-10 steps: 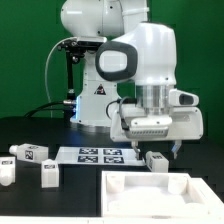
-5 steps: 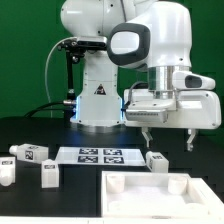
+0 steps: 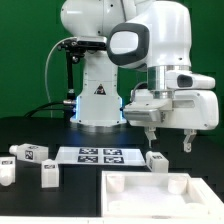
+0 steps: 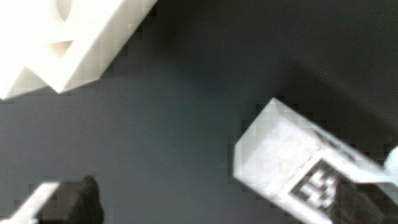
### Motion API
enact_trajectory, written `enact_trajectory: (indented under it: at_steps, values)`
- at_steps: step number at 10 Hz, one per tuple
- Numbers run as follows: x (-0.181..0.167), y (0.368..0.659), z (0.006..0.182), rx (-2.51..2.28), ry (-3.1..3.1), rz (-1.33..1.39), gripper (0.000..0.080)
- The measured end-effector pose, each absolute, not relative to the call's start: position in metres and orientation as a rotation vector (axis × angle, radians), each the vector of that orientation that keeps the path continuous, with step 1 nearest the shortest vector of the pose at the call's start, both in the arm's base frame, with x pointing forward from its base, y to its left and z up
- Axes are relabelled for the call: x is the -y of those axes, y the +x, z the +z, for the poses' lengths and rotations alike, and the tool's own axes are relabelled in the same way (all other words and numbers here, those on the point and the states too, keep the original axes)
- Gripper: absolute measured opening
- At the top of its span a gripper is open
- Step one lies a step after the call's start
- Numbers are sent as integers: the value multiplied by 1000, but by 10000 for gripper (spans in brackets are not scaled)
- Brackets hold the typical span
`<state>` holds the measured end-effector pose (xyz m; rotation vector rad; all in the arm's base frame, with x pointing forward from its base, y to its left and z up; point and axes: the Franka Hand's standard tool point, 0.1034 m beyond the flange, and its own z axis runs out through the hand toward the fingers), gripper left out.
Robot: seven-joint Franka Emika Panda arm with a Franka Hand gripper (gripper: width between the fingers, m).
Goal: Assemble square table
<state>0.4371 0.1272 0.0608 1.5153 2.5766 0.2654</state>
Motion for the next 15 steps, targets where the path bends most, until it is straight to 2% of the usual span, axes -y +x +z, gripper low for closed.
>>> enact_trajectory:
  at_steps: [1,2,4,8,11,13,15]
  values:
    - [-124,443,70,-2439,1723,307,649]
    - [-127,446,70,-2242,2011,352,649]
    - [-113,456,67,-2161,2111,305,649]
    - [-119,456,69,-2030,2258,332,649]
    - [-134,467,78,-1421,2745,418,649]
    - [-117,472,77,-1181,2875,439,649]
    - [-120,471,77,-1023,2955,441,649]
